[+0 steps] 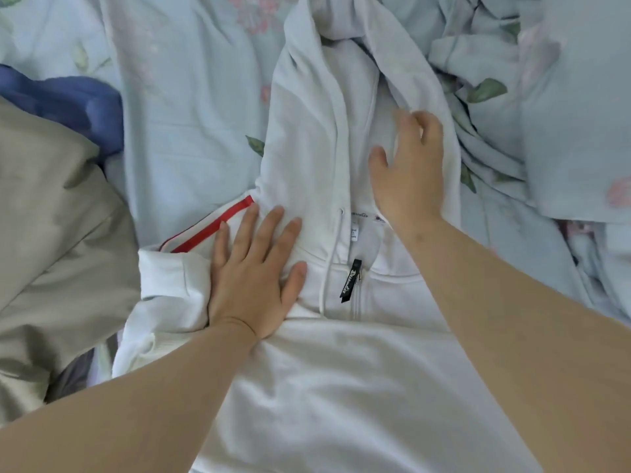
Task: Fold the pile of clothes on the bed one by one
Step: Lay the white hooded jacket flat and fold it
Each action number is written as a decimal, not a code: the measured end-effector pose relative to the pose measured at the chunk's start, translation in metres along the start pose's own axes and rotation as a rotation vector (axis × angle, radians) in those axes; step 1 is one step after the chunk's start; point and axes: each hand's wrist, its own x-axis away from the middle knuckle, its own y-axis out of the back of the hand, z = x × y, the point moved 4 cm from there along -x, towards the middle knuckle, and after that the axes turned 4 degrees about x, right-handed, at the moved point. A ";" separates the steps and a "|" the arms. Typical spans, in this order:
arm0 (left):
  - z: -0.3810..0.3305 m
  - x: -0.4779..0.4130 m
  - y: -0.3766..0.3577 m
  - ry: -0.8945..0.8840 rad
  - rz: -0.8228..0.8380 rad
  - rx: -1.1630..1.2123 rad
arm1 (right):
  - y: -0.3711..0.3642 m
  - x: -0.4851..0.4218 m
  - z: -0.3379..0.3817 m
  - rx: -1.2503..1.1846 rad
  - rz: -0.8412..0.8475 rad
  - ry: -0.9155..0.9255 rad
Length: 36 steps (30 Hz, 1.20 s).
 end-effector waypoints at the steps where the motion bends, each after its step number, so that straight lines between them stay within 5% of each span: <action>1: 0.000 0.000 0.000 -0.004 -0.022 0.014 | -0.001 -0.014 0.003 0.003 -0.010 -0.033; 7: 0.000 0.000 0.001 -0.024 -0.122 0.045 | 0.000 -0.063 -0.001 0.260 -0.006 -0.174; 17: 0.002 0.001 0.008 0.000 -0.039 0.110 | 0.061 0.075 -0.007 -0.205 -0.217 0.069; 20: 0.006 -0.001 0.025 0.250 0.039 0.657 | 0.079 0.140 -0.024 -0.197 -0.175 0.137; 23: 0.001 0.004 0.055 0.867 -0.067 1.604 | 0.086 0.192 -0.045 -0.197 -0.073 0.126; 26: -0.012 0.001 0.067 1.040 -0.023 1.811 | 0.085 0.218 -0.052 -0.182 0.039 0.075; 29: -0.035 -0.007 0.074 1.101 0.071 1.841 | 0.082 0.213 -0.050 -0.357 0.193 -0.206; 34: -0.047 -0.013 0.069 1.165 0.078 1.619 | 0.073 0.205 -0.049 -0.913 0.085 -0.978; 36: -0.046 -0.010 0.073 1.171 0.049 1.534 | 0.066 0.204 -0.046 -1.011 0.131 -1.122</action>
